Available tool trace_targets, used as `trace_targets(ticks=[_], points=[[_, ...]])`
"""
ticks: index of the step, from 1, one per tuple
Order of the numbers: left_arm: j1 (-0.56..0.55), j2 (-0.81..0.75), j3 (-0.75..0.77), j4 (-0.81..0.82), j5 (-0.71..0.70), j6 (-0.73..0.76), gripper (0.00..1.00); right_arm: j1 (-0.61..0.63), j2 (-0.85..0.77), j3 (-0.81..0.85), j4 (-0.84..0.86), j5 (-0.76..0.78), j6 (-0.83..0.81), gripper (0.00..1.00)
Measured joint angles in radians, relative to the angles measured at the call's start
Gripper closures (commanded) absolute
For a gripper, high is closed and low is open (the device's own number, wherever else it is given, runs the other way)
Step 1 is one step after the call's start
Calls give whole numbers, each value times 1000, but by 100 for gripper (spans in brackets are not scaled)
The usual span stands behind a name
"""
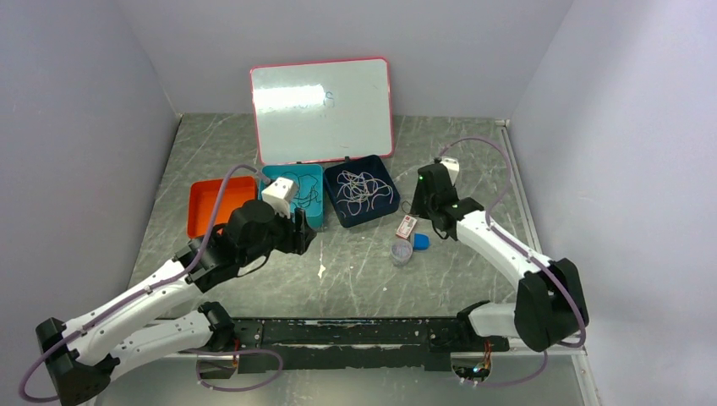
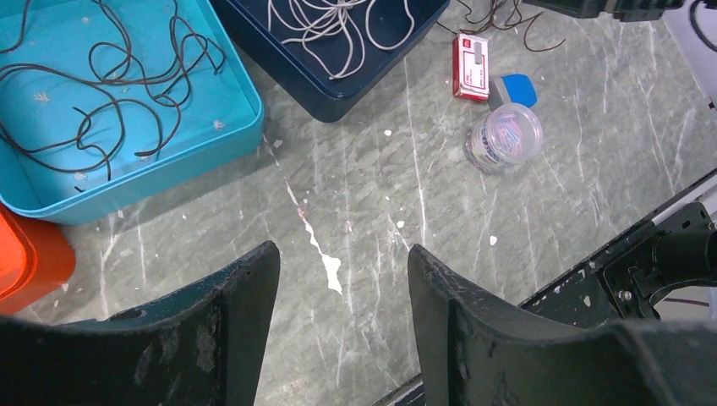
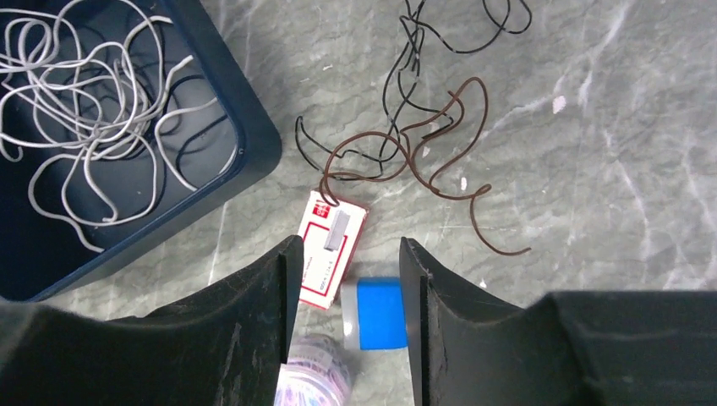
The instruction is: Untangle the cables
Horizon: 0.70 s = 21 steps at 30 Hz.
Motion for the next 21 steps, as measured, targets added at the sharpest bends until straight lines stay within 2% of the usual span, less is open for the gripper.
trace_targets(ticks=[8,21], points=[[0,18,0,13,16,5,38,-20,122,-10,106,-75,11,55],[0,19,1,14,20,8,39,-33,263,12,186,-73,5,63]])
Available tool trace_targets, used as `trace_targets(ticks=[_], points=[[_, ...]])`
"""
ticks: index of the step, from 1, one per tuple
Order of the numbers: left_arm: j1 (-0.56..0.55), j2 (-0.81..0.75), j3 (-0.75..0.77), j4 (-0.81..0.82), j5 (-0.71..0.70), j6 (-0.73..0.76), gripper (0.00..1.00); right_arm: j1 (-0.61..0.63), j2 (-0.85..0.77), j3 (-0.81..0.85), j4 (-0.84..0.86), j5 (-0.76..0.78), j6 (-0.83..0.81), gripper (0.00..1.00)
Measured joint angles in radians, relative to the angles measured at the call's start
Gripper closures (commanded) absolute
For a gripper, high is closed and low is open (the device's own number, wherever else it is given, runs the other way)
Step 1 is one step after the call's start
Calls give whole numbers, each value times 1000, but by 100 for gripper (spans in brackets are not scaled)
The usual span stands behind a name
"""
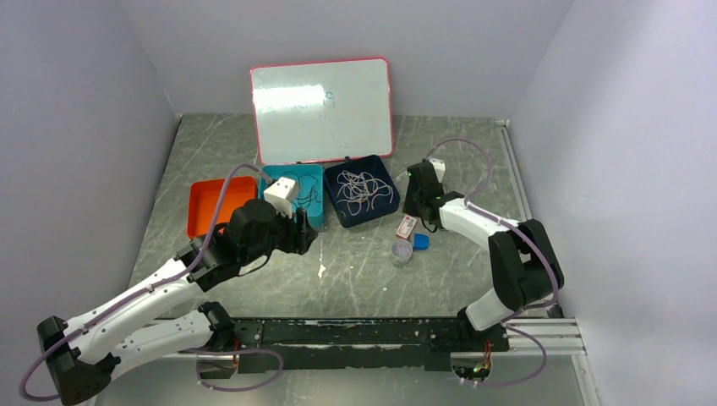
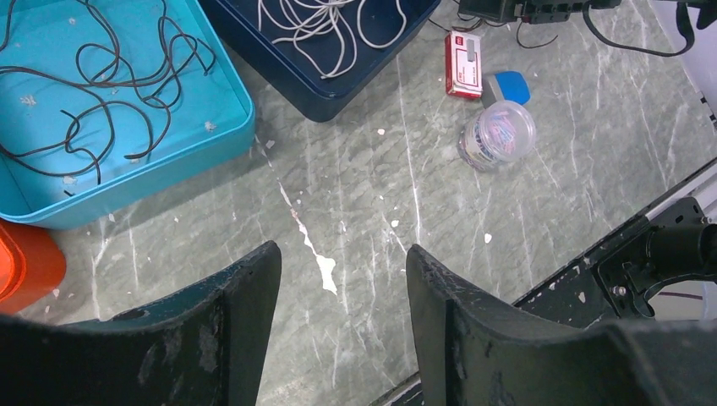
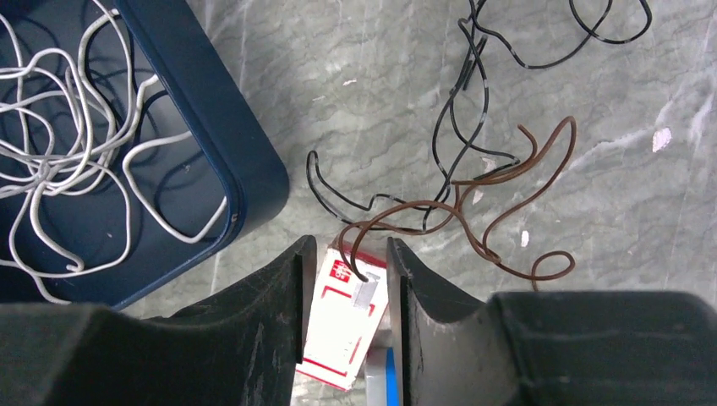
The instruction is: Untangle the cables
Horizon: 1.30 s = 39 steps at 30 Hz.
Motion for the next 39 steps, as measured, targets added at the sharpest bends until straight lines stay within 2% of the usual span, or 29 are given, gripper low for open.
trace_targets(ticks=[11,17,22,30,35,39], points=[[0,-16,0,0,6,0,39,-4,32,15,44,18,-21,84],[0,-16,0,0,6,-1,39,-5,29,15,51,36,-34,100],[0,-23,0,0,6,-1,39,-5,-32,14,44,51,-49,100],[0,-50,0,14,6,13,31,-6,-289,35,-53,78,-87,100],[0,-90,-3,105,9,45,28,-7,-421,100,-150,71,-114,100],[0,-87,-6,208,37,90,28,-7,-500,177,-227,9,-140,100]])
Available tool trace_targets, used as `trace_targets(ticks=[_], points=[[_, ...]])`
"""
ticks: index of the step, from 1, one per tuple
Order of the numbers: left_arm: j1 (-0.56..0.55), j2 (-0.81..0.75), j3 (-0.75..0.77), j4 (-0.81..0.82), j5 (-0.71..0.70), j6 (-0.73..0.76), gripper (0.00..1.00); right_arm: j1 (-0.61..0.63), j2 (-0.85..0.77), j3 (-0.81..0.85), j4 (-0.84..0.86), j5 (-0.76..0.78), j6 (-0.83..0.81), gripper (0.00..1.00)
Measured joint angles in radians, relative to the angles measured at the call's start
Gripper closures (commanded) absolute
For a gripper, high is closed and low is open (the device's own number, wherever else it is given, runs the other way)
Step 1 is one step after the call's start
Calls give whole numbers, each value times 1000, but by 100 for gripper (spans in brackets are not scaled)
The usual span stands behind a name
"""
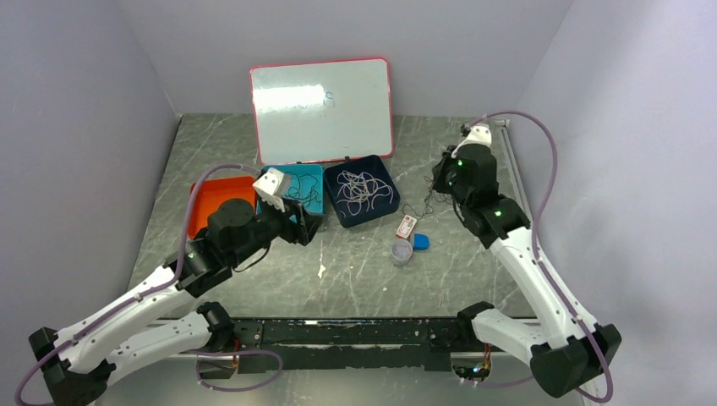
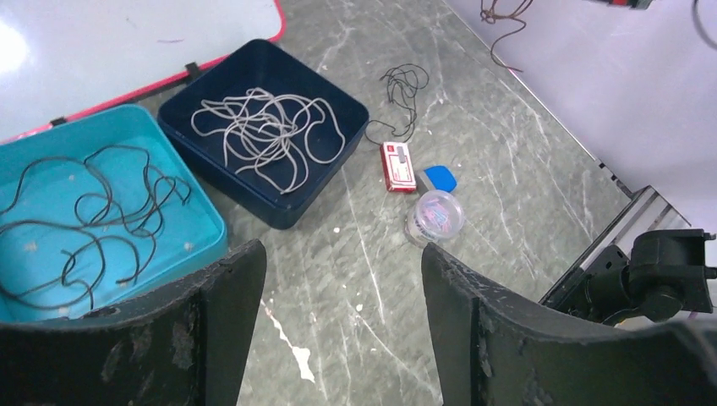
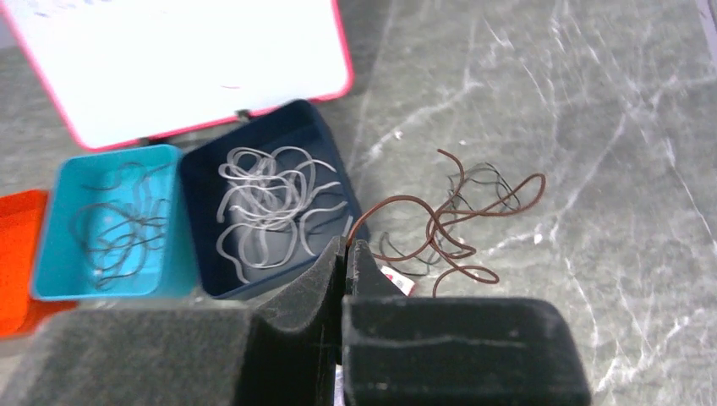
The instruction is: Untangle the cables
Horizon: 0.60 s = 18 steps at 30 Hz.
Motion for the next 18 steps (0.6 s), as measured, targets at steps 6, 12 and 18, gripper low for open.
trace_targets(ticks=[6,12,18], points=[[0,80,0,113,65,52,28,0,-47,134,-82,-125,-38,100],[0,140,12,208,134,79,29,-1,-78,209,-119,-287,-64,100],[0,156,21,282,192,89,28,-1,-78,222,-134,-469,-70,100]])
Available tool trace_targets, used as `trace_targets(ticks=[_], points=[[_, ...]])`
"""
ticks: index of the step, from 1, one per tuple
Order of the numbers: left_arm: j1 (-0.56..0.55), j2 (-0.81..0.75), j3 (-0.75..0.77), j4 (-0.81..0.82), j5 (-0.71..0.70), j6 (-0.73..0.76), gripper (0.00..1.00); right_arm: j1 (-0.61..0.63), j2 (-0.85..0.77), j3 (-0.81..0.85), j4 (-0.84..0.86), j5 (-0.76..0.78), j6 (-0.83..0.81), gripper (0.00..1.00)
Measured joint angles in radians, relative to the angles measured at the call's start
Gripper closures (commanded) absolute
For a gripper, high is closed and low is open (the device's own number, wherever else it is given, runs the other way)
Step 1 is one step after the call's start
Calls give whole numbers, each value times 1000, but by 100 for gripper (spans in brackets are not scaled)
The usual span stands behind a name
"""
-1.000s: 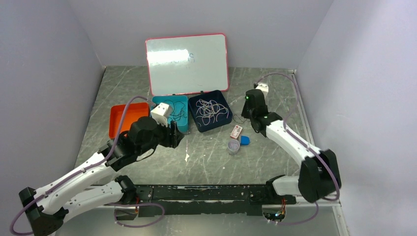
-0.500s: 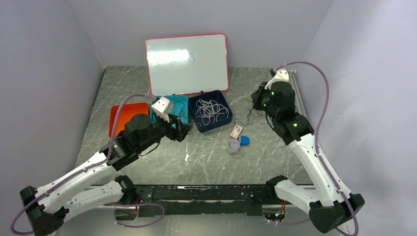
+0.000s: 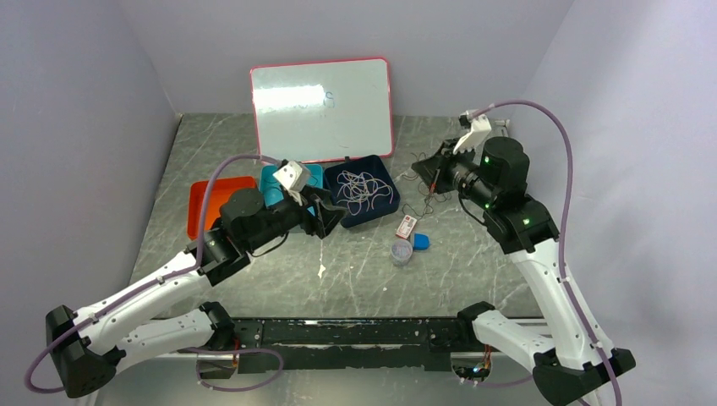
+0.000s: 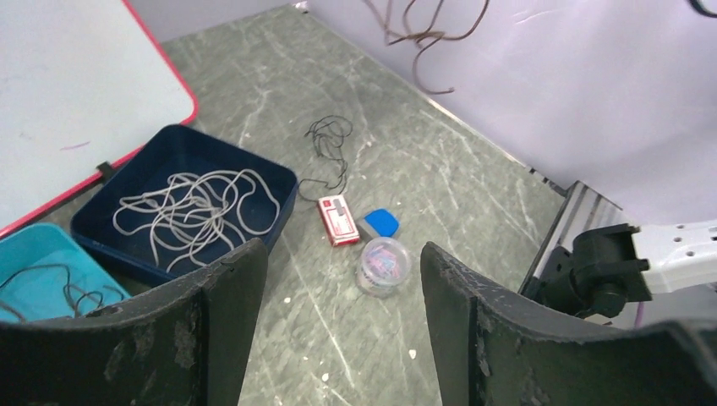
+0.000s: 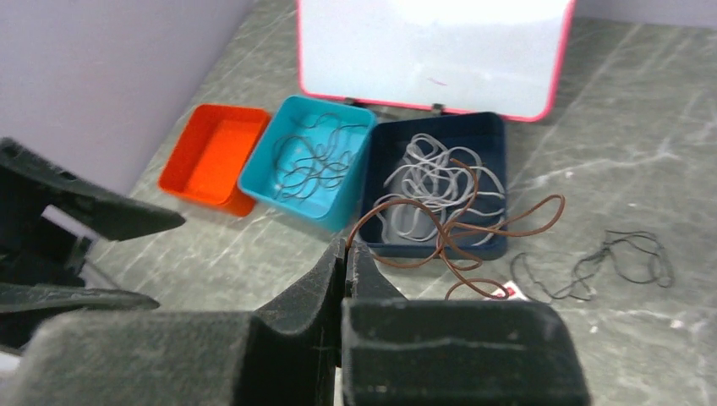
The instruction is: Untangle the cables
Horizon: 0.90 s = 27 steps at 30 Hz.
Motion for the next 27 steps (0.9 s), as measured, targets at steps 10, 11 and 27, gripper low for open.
trace_targets(ticks=[10,11,27], points=[[0,55,69,79,87,112,26,0,-7,-79,145,-180,323,100],[0,63,89,78,92,135,26,0,1,-78,149,-192,346,100],[0,218,272,48,272,370,17,0,63,-70,192,-404,492,100]])
